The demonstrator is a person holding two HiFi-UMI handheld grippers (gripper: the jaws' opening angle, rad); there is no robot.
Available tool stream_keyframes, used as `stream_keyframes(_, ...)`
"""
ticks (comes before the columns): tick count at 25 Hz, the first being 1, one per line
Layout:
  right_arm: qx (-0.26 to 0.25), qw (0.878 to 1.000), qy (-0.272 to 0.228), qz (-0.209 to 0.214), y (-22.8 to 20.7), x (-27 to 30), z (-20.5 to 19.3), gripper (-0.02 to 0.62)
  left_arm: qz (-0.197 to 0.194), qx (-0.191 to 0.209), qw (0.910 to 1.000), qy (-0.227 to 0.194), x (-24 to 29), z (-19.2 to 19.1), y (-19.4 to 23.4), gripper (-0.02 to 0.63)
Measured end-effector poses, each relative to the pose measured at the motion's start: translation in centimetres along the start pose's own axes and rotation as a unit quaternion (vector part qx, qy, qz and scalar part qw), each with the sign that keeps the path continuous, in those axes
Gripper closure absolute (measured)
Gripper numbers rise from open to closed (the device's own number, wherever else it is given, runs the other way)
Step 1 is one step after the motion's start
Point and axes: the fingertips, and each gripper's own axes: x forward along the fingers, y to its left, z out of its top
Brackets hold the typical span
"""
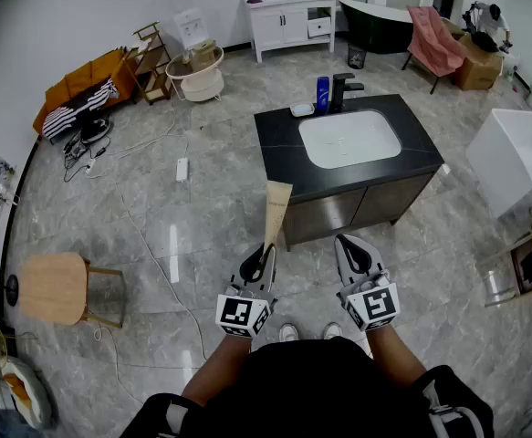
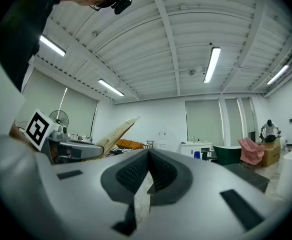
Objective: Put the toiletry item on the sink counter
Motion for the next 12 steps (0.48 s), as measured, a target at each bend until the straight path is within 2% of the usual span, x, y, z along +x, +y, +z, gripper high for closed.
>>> stream_keyframes(8, -0.008, 1.0, 0.01, -0.012, 1.5, 1.5, 0.3, 0.591, -0.003, -0.004, 1.0, 0.007, -0.8, -0.1, 1.8, 0.561)
stream_keyframes(12, 0.005, 0.999, -0.001, -0.034, 1.0, 2.1, 0.5, 0.591, -0.004, -0.002, 1.0, 0.007, -0.8, -0.4, 2.6, 0.561)
